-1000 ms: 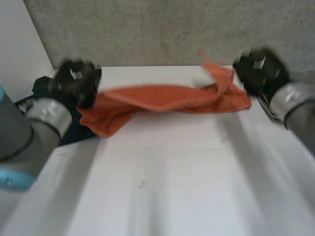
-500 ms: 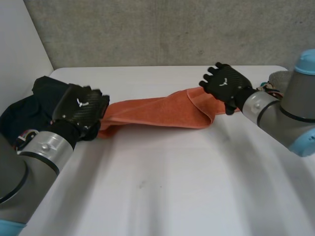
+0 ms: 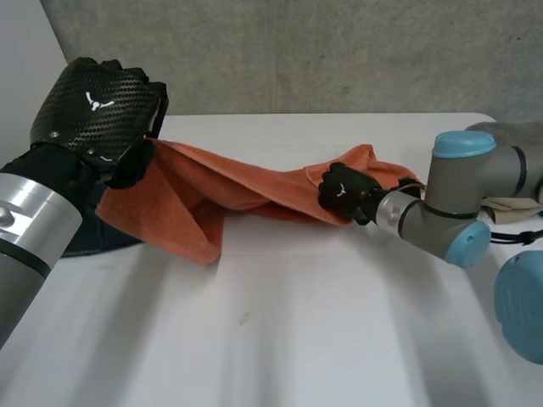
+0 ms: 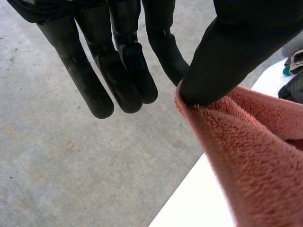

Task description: Fold the laundry.

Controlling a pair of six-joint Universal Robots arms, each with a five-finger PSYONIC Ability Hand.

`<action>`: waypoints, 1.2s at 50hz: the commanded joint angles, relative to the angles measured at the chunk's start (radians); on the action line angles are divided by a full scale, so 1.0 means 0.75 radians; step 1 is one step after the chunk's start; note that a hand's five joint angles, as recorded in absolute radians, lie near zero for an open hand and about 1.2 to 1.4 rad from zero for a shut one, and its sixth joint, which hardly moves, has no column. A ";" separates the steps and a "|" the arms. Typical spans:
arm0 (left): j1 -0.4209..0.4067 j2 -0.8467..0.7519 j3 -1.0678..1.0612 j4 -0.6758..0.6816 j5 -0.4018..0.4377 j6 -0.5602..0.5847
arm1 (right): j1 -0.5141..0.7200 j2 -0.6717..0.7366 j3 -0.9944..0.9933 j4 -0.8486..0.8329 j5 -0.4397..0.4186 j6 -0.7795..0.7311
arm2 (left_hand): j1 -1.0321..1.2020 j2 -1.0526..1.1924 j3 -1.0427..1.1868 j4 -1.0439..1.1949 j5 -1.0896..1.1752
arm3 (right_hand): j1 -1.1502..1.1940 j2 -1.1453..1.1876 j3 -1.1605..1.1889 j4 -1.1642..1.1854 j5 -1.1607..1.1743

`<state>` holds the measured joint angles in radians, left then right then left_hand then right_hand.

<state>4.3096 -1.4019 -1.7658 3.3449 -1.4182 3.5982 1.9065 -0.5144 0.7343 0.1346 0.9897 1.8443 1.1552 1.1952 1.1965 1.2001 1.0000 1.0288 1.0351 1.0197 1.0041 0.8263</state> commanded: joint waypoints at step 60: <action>0.167 -0.798 1.056 0.359 -0.093 -0.190 | -0.147 -0.768 0.262 -0.832 0.495 1.153 | 0.321 0.268 0.266 0.262 0.296 | 0.490 0.481 0.502 0.523 0.527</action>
<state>4.4341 -2.0839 -0.8010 3.6699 -1.5119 3.4690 1.7996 -1.0429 0.7943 -0.4783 1.4163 2.7160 1.1552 1.1984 1.1967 1.2037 1.0001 1.1312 1.1686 1.1901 1.1960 1.0025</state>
